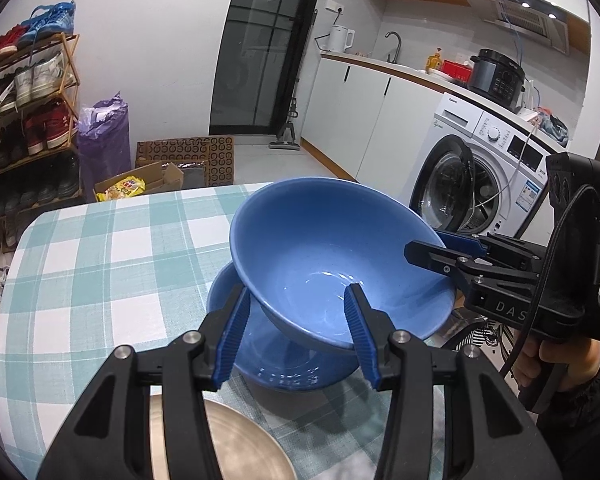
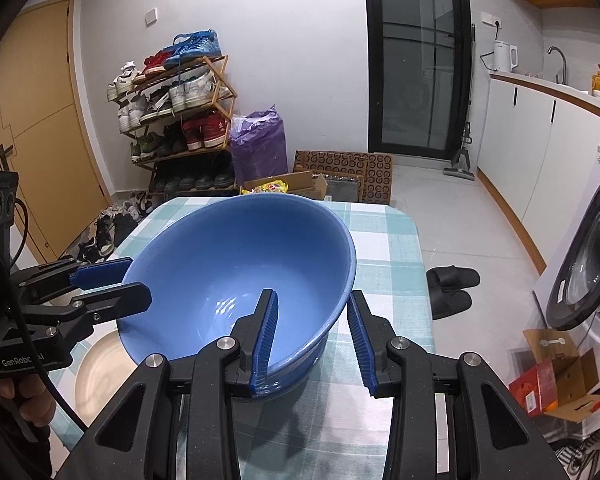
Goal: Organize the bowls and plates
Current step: 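Lower the held bowl with both grippers into the other blue bowl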
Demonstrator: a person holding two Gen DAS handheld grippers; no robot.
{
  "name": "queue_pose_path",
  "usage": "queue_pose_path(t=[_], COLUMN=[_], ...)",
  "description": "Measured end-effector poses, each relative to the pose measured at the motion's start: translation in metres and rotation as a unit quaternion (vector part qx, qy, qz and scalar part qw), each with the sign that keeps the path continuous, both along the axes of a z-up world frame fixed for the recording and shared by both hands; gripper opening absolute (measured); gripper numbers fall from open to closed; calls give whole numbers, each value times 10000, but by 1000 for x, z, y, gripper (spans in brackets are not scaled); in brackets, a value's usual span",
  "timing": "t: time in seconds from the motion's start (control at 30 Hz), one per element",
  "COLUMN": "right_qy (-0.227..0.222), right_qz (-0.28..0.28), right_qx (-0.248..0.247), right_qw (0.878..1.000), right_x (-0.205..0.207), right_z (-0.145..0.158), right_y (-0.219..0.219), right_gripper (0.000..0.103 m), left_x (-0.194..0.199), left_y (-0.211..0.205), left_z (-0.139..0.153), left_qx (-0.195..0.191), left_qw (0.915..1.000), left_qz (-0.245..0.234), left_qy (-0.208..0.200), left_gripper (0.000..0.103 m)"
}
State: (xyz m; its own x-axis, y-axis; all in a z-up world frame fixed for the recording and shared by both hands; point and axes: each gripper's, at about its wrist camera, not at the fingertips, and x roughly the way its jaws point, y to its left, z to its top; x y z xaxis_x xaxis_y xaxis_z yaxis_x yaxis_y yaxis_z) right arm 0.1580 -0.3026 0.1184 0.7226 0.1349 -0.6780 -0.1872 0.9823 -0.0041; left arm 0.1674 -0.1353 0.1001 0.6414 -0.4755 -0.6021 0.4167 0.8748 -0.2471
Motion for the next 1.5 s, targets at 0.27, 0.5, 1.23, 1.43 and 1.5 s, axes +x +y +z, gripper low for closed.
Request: queue_pose_path(t=[0.27,0.5,1.23,1.43,1.5], right_qy=[139,195,404,458,478], right_qz=[75,118,95,89,87], right_qx=[-51,-77,-342,-377,-432], right_qw=[9999,9997,9986,9982,9979], right_x=[12,15,31,33,34], right_z=[-14,-25,-62,-69,-73], right_y=[7,13,24,26,28], right_gripper=[37,37,37,37,37], left_x=[3,6,16,18,19], left_y=[5,7,4,3,2], left_z=[-8,-18,-48,-55,-58], left_qx=[43,86,274,362,396], left_qw=[9999,9998,9992,9989,9987], left_qz=[88,135,189,193,206], left_qy=[22,93,218,222,233], left_gripper=[48,48,48,48,48])
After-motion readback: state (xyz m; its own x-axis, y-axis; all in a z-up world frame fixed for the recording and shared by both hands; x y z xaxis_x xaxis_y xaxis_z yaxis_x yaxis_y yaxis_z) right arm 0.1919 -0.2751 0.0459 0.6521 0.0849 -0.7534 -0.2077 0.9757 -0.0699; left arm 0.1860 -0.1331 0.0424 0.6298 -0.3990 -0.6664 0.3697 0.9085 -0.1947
